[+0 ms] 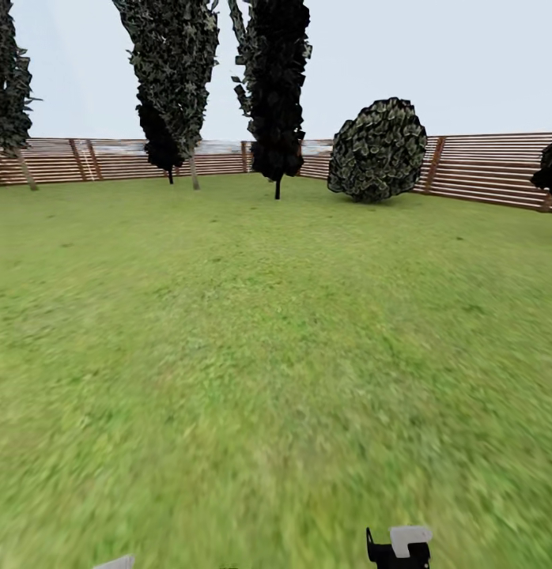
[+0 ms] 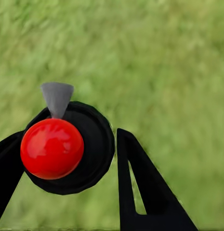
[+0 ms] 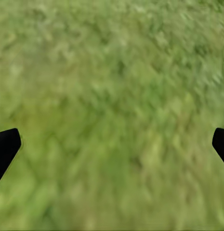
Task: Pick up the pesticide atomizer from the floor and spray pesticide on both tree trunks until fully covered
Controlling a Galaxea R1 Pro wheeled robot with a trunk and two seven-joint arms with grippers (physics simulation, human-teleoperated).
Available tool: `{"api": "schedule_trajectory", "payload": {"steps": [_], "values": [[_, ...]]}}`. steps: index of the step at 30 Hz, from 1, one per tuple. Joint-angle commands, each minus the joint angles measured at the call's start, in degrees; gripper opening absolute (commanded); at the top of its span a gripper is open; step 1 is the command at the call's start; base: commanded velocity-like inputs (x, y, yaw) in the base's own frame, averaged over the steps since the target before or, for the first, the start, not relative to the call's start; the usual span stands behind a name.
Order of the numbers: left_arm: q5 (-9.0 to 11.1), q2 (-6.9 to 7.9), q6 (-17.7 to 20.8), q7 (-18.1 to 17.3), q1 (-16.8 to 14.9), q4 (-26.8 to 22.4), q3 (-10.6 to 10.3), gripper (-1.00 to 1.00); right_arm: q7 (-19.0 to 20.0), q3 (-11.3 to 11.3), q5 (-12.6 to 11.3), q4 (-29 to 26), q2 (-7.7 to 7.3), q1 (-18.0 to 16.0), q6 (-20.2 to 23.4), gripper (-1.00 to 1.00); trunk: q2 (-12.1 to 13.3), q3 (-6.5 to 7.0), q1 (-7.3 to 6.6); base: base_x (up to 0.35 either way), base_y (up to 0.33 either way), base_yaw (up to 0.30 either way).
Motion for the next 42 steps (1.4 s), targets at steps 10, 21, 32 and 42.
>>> {"api": "schedule_trajectory", "payload": {"steps": [10,21,32,42], "values": [[0.14,0.02,0.14,0.52,-0.04,0.00,-0.35,-1.00,-0.59,0.44,0.31,0.02,-0.01,-0.02,0.01,1.00,-0.02,-0.05,-0.01,0.000,0.000,0.284],[0.20,0.04,0.51,0.66,-0.08,0.36,-0.31,-1.00,-0.60,0.44,0.34,0.02,-0.01,-0.02,0.01,1.00,-0.02,-0.05,-0.01,0.000,0.000,0.284],[0.96,0.28,7.08,1.12,-0.10,0.06,-0.19,-1.00,-0.58,0.44,0.32,0.03,-0.01,-0.02,0.01,1.00,-0.02,-0.05,-0.01,0.000,0.000,0.284],[1.02,0.13,3.96,1.04,-0.04,0.00,-0.41,-1.00,-0.57,0.44,0.38,0.04,-0.01,-0.02,0.01,1.00,-0.02,-0.05,-0.01,0.000,0.000,0.284]]}}
